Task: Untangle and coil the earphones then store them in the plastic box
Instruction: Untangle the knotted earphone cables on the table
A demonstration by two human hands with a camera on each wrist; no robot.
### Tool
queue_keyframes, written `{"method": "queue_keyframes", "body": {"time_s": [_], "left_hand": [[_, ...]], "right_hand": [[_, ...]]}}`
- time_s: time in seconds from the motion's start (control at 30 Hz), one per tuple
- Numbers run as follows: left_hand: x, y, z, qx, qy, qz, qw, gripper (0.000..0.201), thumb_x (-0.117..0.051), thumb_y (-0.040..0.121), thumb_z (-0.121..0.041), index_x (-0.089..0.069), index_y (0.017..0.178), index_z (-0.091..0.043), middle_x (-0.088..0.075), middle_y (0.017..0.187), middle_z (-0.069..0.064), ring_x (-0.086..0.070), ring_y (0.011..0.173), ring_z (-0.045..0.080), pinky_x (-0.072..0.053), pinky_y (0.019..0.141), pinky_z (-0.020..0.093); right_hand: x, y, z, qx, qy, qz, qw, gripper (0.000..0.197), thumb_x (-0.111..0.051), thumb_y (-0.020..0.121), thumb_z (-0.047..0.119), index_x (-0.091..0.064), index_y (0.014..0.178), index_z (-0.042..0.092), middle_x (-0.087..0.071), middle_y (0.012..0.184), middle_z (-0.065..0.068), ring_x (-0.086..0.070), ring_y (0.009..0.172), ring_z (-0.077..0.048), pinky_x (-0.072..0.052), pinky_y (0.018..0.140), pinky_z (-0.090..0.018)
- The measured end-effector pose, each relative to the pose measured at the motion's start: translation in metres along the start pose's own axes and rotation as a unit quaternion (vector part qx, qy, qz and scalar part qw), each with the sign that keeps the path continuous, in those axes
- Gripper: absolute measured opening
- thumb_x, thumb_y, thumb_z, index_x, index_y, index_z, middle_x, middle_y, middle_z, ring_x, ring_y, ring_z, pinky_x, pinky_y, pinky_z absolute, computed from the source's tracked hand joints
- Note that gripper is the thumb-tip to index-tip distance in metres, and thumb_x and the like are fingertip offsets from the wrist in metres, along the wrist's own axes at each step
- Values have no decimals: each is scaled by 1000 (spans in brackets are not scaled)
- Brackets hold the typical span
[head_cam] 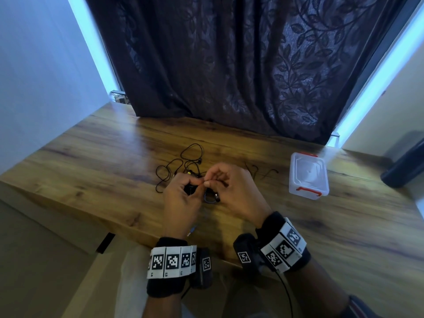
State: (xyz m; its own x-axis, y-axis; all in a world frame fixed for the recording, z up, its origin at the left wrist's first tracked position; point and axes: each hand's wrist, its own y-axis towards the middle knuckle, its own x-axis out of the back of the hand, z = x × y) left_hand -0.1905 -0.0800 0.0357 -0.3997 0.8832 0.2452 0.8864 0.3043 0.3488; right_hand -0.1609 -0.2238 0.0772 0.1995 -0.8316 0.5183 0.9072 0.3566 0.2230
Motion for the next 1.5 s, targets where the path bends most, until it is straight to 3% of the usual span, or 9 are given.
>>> {"method": "queue_keyframes", "body": {"time_s": [0.13,0.33,0.53,0.8,0.97,1.13,1.23,1.33,1.5], "left_hand": [[-1,1,-1,47,-20,12,999,23,-76,82,-7,-66,74,-26,-68,81,5,-66,77,20,-51,66,24],[3,0,-3,82,-43,76,993,19,-69,87,-1,-69,82,-19,-70,81,4,-67,73,9,-50,63,14],[9,-1,-6,118,-124,153,973,18,-57,94,4,-68,95,-10,-71,70,-5,-65,68,0,-51,65,12],[9,-1,-5,101,-125,126,979,7,-66,90,-5,-68,92,-12,-74,76,-8,-68,71,3,-53,67,17],[-3,-5,0,103,-79,99,987,19,-70,87,-1,-66,77,-16,-71,71,-11,-65,67,1,-53,65,20],[-10,-7,1,73,-22,97,992,17,-72,84,-2,-68,77,-17,-68,80,0,-63,74,6,-51,65,18],[-8,-5,-1,82,-28,85,993,11,-73,85,-6,-70,79,-14,-70,76,-3,-64,70,4,-48,61,14],[-4,-2,-3,87,-75,72,991,12,-73,86,-6,-71,77,-13,-72,69,-4,-67,65,6,-50,60,15],[-10,-5,0,101,-55,103,988,6,-74,85,-10,-72,81,-14,-71,79,2,-67,74,14,-53,64,22]], "right_hand": [[-5,-3,-7,66,-11,-36,997,15,-67,90,-3,-66,89,12,-62,93,5,-62,86,-5,-52,75,-16],[-11,-8,-13,80,-3,-53,995,15,-61,93,-6,-66,94,7,-69,90,-2,-67,85,-12,-57,75,-31],[-10,-9,-14,52,-12,-39,998,22,-59,92,-9,-62,102,10,-69,90,2,-67,85,-3,-54,72,-13],[-17,-15,-9,33,-45,-51,997,19,-48,94,-1,-57,107,10,-69,92,-3,-70,81,-13,-59,70,-39],[-16,-11,-8,36,-53,-81,995,27,-54,82,-8,-58,99,12,-67,85,1,-66,75,-11,-57,66,-32],[-15,-11,-11,27,-51,-99,993,24,-57,85,-11,-58,93,11,-65,80,1,-62,74,-7,-48,60,-12],[-6,-7,-11,-21,59,-92,994,10,-61,98,6,-58,103,14,-71,82,5,-68,73,0,-56,69,-15],[2,-5,-13,-46,74,-56,995,21,-70,94,22,-61,113,18,-75,90,9,-71,84,0,-59,78,-22],[1,-6,-19,-21,4,-36,999,10,-70,92,8,-69,93,18,-69,86,13,-66,84,1,-51,73,-10]]}}
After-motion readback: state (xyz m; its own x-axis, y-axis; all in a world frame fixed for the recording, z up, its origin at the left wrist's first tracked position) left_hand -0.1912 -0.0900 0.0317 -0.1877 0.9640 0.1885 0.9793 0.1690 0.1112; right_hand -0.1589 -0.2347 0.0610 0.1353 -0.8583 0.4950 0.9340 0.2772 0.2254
